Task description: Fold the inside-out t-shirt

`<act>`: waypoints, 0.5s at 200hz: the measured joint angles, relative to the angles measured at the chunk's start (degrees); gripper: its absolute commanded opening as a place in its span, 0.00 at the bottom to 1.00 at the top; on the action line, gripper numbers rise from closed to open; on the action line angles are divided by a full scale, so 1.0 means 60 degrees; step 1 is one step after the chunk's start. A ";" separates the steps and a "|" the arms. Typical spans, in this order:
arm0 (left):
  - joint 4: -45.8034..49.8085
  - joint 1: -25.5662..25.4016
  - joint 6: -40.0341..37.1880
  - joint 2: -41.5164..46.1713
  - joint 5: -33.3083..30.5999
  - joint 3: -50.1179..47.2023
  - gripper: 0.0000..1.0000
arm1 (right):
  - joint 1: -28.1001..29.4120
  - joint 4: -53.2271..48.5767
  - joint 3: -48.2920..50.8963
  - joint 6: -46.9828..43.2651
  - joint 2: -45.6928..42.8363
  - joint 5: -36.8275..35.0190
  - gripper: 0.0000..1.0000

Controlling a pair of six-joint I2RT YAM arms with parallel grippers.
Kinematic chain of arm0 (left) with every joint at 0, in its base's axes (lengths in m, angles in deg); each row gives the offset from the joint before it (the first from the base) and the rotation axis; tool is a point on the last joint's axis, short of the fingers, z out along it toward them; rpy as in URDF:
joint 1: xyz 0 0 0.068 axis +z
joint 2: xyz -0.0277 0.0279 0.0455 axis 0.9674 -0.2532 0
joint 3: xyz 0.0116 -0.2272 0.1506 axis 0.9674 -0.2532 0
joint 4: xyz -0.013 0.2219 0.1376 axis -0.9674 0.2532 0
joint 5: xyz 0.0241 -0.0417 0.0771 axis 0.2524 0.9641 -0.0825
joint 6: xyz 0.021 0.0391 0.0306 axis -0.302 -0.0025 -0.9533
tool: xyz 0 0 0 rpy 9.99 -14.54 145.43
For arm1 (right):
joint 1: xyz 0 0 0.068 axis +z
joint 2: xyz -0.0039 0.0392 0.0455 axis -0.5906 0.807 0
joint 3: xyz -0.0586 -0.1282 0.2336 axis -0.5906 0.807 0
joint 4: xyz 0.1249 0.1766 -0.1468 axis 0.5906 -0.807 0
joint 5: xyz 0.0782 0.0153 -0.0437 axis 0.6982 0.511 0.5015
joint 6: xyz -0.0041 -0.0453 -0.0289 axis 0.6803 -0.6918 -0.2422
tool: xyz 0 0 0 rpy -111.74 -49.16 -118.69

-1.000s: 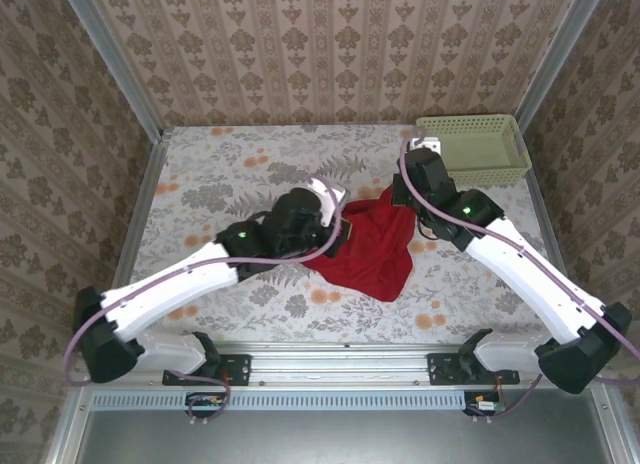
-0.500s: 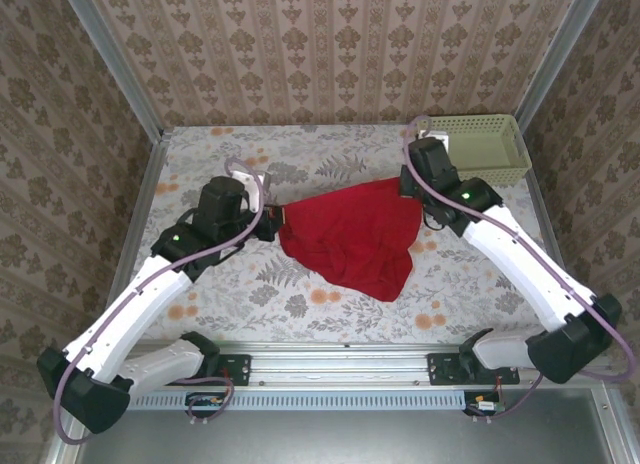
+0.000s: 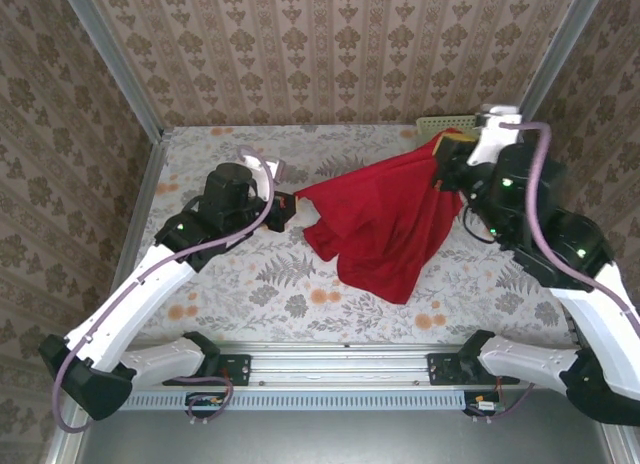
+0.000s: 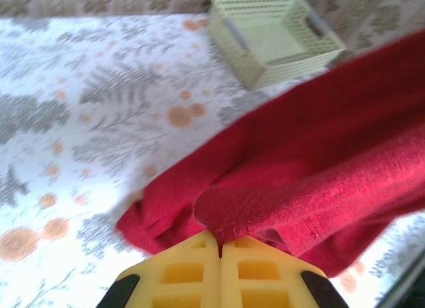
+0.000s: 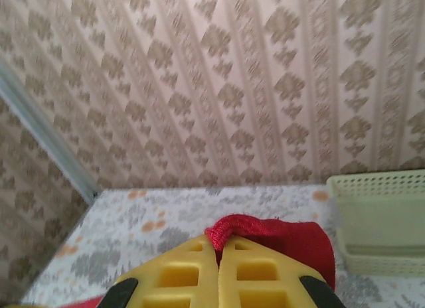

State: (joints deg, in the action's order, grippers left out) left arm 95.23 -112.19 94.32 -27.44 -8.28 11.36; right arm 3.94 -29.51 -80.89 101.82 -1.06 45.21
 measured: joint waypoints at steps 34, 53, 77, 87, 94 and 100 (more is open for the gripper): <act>0.0878 0.2565 0.0244 0.0747 -0.0419 -0.1202 0.00 | 0.0597 0.0361 0.0856 0.0321 0.1876 0.0306 0.00; 0.1443 0.4291 0.0390 0.1220 -0.0619 -0.1883 0.00 | 0.0922 0.0714 0.0761 0.0576 0.3585 0.0776 0.00; 0.2069 0.6244 0.0714 0.1610 -0.0692 -0.2852 0.00 | 0.1104 0.0903 0.0193 0.0958 0.5705 0.1792 0.36; 0.2248 0.6892 0.0882 0.1668 -0.0747 -0.3249 0.00 | 0.1104 0.0889 0.0073 0.1115 0.6215 0.2007 0.51; 0.2346 0.7213 0.0987 0.1661 -0.0809 -0.3446 0.00 | 0.1078 0.0823 0.0069 0.1155 0.6368 0.2084 0.56; 0.2393 0.7413 0.1071 0.1632 -0.0812 -0.3592 0.00 | 0.1049 0.0710 0.0069 0.1144 0.6393 0.2106 0.59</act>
State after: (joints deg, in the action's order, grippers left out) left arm 109.59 -67.71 100.75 -17.65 -13.15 -10.19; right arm 10.23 -25.25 -80.48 108.68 37.30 57.84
